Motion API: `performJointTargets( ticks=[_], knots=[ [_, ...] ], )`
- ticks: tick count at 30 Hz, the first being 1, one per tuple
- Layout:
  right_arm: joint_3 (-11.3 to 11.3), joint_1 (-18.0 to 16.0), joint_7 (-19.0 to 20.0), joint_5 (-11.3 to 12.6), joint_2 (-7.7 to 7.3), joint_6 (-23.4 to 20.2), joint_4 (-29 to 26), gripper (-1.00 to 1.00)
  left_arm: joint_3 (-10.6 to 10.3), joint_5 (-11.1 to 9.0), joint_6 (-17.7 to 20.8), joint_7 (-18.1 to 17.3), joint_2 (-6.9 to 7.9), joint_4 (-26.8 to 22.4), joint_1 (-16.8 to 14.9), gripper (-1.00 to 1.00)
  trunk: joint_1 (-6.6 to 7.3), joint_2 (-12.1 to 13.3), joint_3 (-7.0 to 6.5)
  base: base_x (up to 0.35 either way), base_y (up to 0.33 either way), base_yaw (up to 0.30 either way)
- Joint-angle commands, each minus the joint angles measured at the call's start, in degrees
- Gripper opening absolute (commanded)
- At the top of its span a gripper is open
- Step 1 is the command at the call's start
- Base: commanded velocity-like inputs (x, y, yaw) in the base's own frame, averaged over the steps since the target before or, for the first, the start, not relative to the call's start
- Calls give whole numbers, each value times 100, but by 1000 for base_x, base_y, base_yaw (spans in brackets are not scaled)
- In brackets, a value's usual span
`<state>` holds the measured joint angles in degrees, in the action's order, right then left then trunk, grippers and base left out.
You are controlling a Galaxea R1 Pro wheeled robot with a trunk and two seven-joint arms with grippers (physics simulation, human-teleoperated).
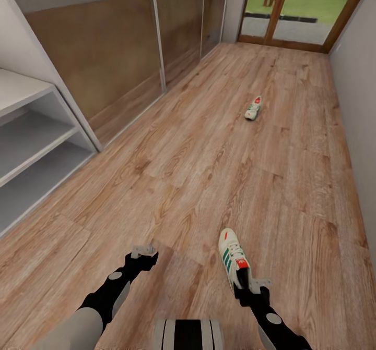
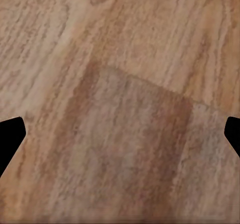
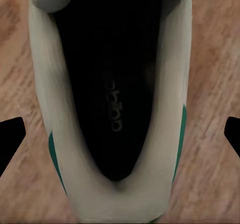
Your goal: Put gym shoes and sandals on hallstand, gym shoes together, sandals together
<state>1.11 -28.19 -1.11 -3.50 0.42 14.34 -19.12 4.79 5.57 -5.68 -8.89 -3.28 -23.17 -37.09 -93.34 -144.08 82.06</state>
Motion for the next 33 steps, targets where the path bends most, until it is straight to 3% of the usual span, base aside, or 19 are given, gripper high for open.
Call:
performJointTargets(
  ticks=[1, 12, 23, 27, 33],
  knots=[
    [12, -1, -12, -37, 2, 16, 4, 100, 49, 58, -21, -34, -6, 2, -2, 100, -1, -3, 26, 0, 0, 0],
    [15, 6, -17, -37, 2, 16, 16, 100, 49, 63, -21, -34, -6, 1, -4, 100, -30, -17, 270, 0, 0, 0],
    [20, 6, -21, -37, 2, 113, 22, 100, 49, 59, -21, -34, -6, -2, -9, 100, -30, -17, 270, 0, 0, 0],
    [21, 6, -21, -37, 2, 118, 22, 100, 49, 63, -21, -34, -6, -2, -6, 100, -40, -23, 358, 0, 0, 0],
    [21, 6, -21, -34, 2, 121, 22, 100, 49, 66, -25, -34, -6, -2, -2, 100, -40, -23, 358, 0, 0, 0]
  ],
)
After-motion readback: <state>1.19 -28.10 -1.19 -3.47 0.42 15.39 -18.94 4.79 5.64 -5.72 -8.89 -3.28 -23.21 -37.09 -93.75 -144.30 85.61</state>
